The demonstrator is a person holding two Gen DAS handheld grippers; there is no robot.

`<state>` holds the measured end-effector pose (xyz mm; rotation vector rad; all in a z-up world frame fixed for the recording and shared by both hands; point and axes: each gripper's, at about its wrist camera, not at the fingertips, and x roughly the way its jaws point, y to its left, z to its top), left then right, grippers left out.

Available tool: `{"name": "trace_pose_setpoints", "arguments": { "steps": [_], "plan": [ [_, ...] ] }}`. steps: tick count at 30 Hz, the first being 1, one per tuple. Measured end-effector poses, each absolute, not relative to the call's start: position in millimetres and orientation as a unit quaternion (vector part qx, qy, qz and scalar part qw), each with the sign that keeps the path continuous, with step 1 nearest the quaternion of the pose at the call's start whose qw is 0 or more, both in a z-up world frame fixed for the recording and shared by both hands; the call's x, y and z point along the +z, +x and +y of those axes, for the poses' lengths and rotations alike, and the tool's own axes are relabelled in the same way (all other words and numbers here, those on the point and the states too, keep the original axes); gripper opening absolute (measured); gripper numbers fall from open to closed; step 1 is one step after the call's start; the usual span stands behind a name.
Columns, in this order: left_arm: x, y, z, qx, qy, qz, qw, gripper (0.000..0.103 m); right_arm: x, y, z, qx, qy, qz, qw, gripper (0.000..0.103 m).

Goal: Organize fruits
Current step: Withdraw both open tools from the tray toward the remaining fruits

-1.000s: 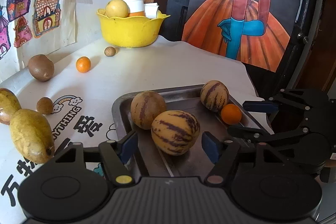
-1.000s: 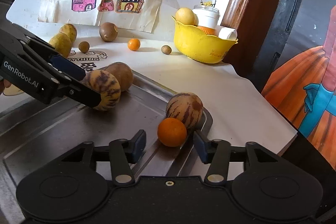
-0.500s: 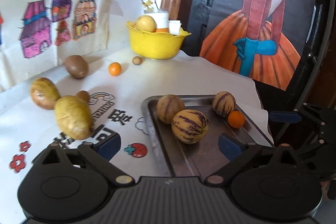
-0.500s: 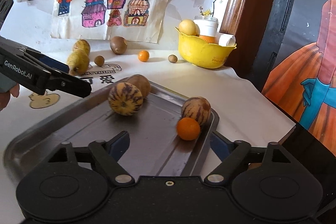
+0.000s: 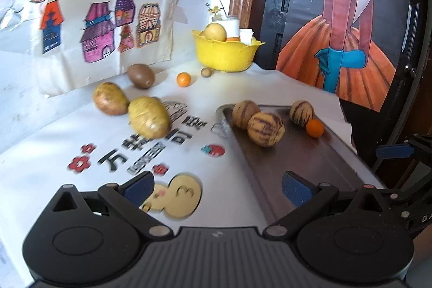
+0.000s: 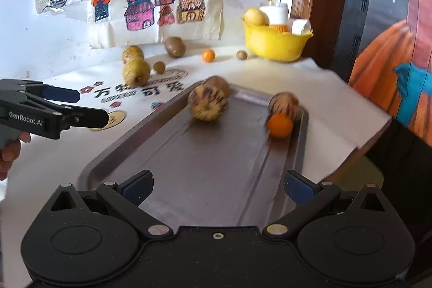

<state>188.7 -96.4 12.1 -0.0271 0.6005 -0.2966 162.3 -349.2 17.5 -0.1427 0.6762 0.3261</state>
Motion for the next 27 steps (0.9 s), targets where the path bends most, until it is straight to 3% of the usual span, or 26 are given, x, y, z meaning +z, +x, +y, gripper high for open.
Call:
{"name": "trace_pose_setpoints", "arguments": {
  "steps": [9,27],
  "plan": [
    [3,159,-70,-0.145,0.004,0.315,0.938,0.103,18,129,-323,0.164,-0.085,0.378,0.907,0.102],
    [3,146,11,-0.081,0.000,0.327,0.941,0.103,33,121,-247,0.256,-0.123,0.391,0.876,0.102]
  ]
}}
